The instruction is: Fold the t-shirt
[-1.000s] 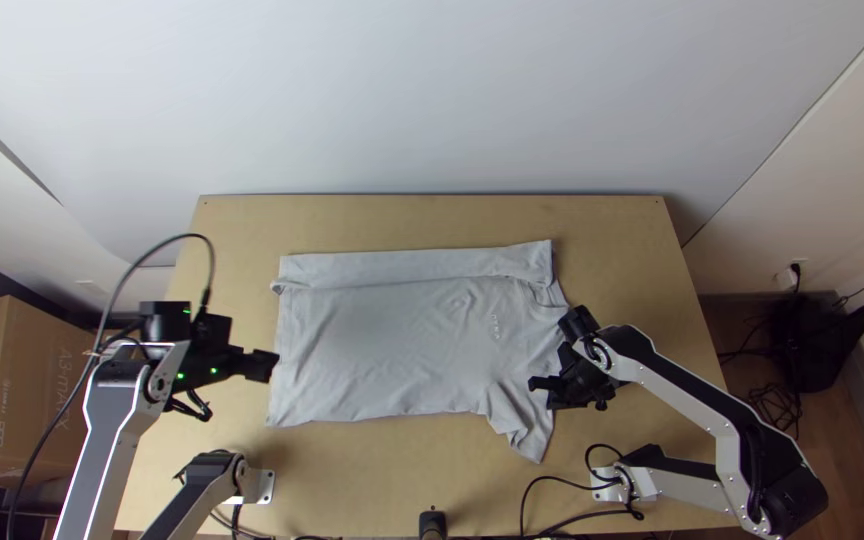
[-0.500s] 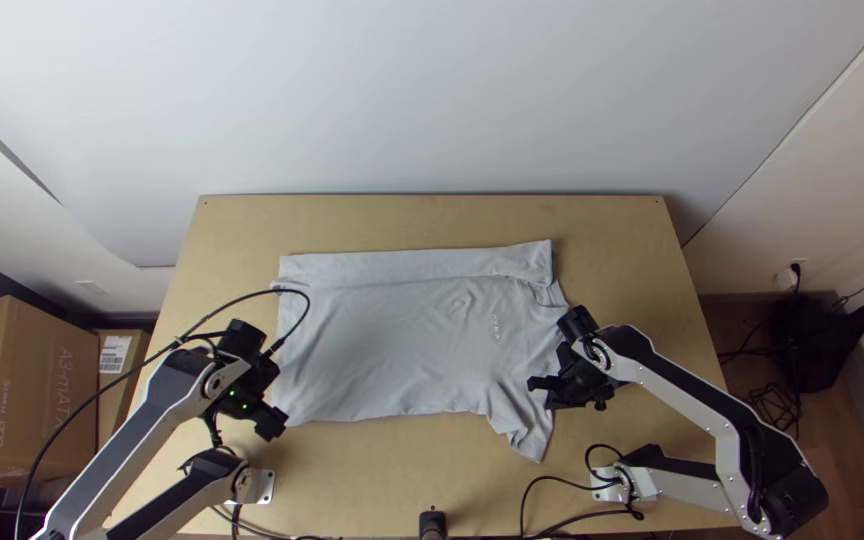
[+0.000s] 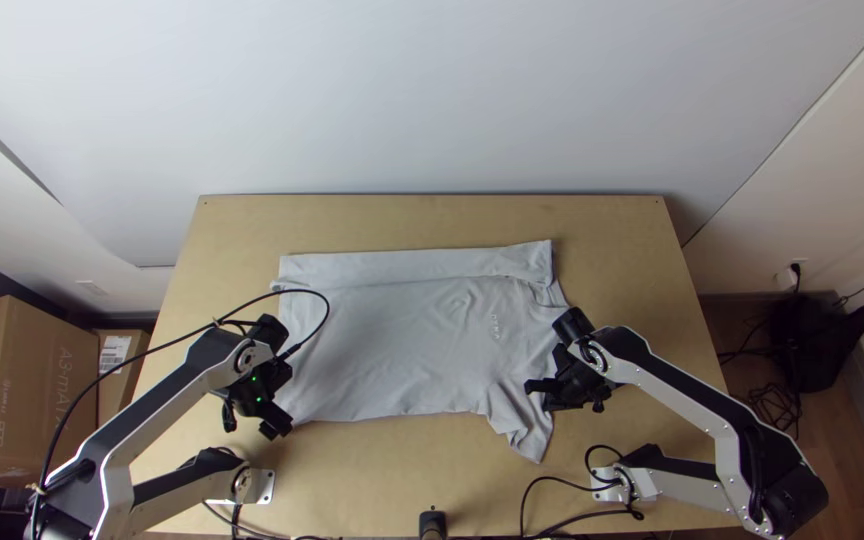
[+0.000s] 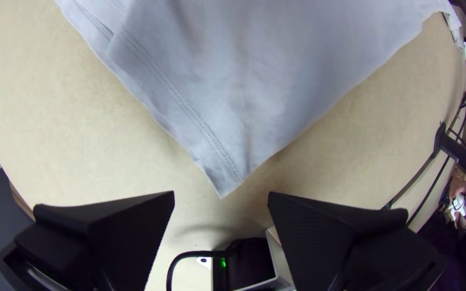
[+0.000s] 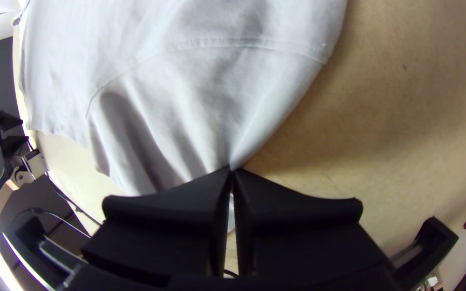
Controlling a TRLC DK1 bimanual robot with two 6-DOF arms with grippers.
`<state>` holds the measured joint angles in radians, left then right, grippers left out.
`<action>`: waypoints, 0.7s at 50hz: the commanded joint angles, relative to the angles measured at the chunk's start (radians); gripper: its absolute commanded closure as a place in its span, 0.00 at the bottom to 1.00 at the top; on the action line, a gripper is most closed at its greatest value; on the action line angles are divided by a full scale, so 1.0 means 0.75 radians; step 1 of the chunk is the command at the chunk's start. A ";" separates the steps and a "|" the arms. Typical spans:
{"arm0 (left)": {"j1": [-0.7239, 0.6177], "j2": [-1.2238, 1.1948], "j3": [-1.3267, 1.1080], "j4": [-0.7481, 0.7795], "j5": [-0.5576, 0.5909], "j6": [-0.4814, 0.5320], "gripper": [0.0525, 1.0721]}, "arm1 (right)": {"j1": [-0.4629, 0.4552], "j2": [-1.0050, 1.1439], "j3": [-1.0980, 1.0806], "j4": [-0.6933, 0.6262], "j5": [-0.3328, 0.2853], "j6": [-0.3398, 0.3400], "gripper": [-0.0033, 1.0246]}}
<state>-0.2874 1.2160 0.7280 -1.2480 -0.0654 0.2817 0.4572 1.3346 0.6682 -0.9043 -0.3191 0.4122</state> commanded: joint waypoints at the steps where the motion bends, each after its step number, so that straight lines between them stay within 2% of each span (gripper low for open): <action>1: -0.003 0.078 -0.026 0.003 -0.011 0.029 0.18 | 0.010 -0.025 -0.003 -0.009 0.000 0.015 0.97; 8: 0.005 0.170 -0.003 0.075 -0.007 0.052 0.18 | 0.010 -0.035 -0.005 -0.007 0.000 0.009 0.97; 9: 0.005 0.179 0.001 0.079 -0.007 0.050 0.19 | 0.010 -0.039 -0.005 -0.009 0.000 0.009 0.97; 12: -0.001 0.199 0.007 0.093 0.010 0.046 0.31 | 0.010 -0.047 -0.007 -0.007 0.000 0.007 0.97; 14: -0.003 0.203 0.011 0.116 0.024 0.054 0.46 | 0.008 -0.051 -0.009 -0.007 0.000 0.007 0.97; 17: -0.014 0.207 0.011 0.142 0.044 0.068 0.88 | 0.000 -0.055 -0.009 -0.007 0.000 0.001 0.97; 18: -0.014 0.207 0.009 0.150 0.044 0.074 0.98 | -0.004 -0.057 -0.011 -0.007 0.002 -0.001 0.97; 26: 0.027 0.164 -0.050 0.185 0.055 0.162 0.97 | -0.070 -0.070 -0.018 -0.007 0.004 -0.044 0.97; 35: 0.306 0.095 -0.065 0.163 0.057 0.353 0.97 | -0.297 -0.045 0.019 -0.054 0.016 -0.208 0.97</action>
<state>-0.1410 1.3201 0.7105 -1.1156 -0.0189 0.4492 0.3103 1.3014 0.6682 -0.9115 -0.3180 0.3313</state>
